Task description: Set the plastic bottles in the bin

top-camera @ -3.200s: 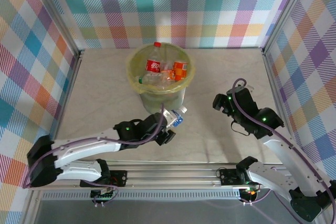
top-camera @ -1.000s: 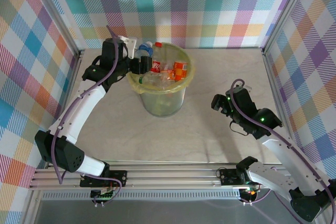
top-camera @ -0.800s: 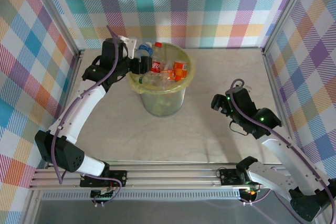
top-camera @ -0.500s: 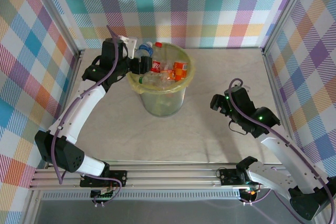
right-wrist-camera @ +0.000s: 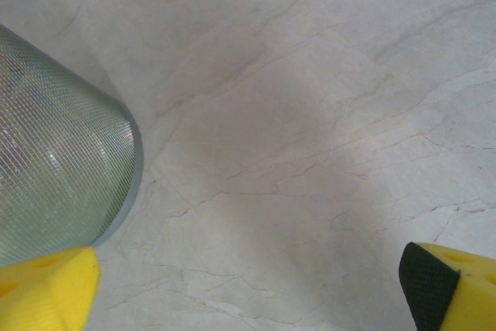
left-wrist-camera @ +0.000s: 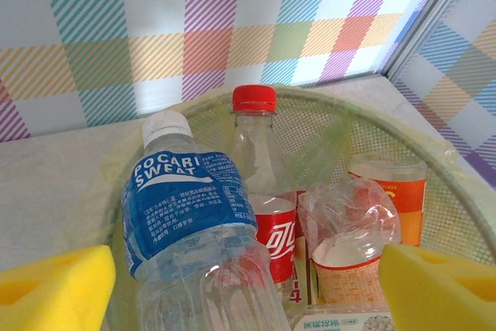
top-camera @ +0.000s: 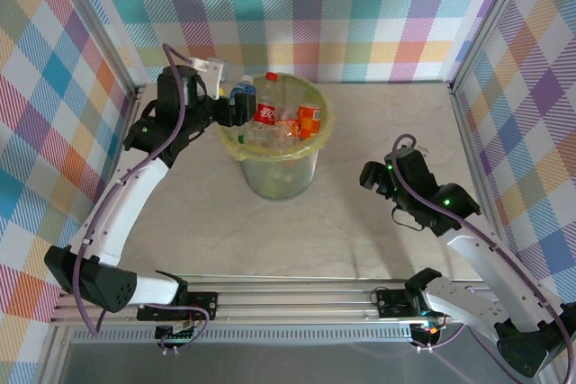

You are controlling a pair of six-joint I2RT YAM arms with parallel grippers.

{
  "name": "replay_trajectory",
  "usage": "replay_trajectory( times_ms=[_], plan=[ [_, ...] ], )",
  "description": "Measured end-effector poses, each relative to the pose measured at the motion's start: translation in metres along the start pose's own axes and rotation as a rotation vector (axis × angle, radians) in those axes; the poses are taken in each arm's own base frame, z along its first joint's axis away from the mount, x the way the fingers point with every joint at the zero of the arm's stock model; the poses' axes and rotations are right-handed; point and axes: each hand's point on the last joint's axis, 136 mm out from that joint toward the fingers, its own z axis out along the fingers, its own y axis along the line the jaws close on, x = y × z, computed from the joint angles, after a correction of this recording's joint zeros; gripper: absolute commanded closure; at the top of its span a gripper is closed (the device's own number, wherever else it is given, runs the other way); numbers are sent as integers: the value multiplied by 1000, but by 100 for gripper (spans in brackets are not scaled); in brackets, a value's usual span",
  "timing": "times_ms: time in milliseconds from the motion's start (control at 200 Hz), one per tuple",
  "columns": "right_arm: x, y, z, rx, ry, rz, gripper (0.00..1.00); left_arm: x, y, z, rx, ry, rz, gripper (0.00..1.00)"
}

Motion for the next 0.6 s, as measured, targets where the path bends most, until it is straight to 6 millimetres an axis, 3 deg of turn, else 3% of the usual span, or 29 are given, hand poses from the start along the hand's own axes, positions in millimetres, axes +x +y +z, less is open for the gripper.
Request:
replay_trajectory(
  times_ms=[295, 600],
  plan=[
    [0, 1, 0, -6, 1, 1, 0, 13, 4, 20, -2, 50, -26, 52],
    [-2, 3, 0, -14, -7, 5, 0, 20, 6, 32, 0, 71, -45, 56]
  ],
)
